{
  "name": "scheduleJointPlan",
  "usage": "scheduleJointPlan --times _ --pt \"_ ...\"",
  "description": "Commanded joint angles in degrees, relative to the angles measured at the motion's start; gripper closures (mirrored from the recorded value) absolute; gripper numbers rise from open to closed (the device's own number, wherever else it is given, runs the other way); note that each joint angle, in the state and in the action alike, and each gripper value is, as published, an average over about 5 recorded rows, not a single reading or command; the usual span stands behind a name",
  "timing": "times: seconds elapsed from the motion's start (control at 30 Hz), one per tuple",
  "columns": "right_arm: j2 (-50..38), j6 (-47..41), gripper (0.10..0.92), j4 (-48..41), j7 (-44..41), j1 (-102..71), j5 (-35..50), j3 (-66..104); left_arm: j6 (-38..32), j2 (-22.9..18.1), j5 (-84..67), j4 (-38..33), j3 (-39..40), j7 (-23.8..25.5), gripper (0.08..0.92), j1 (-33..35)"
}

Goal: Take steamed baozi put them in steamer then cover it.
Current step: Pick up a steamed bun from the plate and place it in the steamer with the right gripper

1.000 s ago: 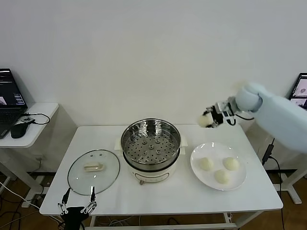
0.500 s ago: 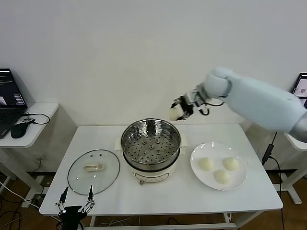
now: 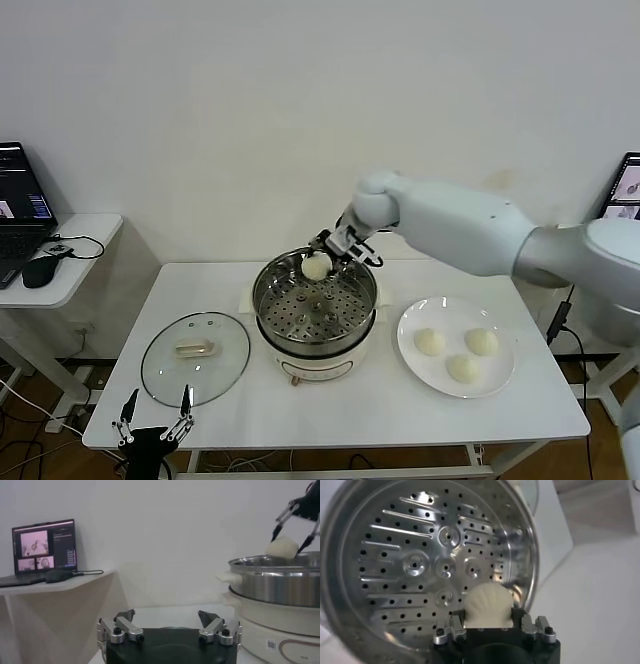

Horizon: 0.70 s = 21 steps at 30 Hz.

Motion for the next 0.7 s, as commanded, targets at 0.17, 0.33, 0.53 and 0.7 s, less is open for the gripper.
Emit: scheduleJointPlan --times 0.17,0.33,0.53,0.7 --pt "4.5 9.0 0.432 -7.3 2.9 -2.6 -11.6 -0.7 0.0 0.0 0.0 -0.1 0.0 0.0 0.177 0.0" --pt "5.3 11.2 0.431 -9.7 4.5 -3.9 -16.3 0.4 0.0 0.0 0.0 0.0 0.0 0.0 0.177 -0.3" --pt "5.8 12.3 0.400 -11.0 5.5 -4.5 -17.2 1.1 0.0 0.0 0.2 0.1 0.1 0.0 0.177 -0.4" --pt "5.6 12.6 0.267 -10.7 6.5 -4.5 -16.9 1.5 0.0 -0.1 0.4 -0.3 0.2 0.0 0.177 -0.2"
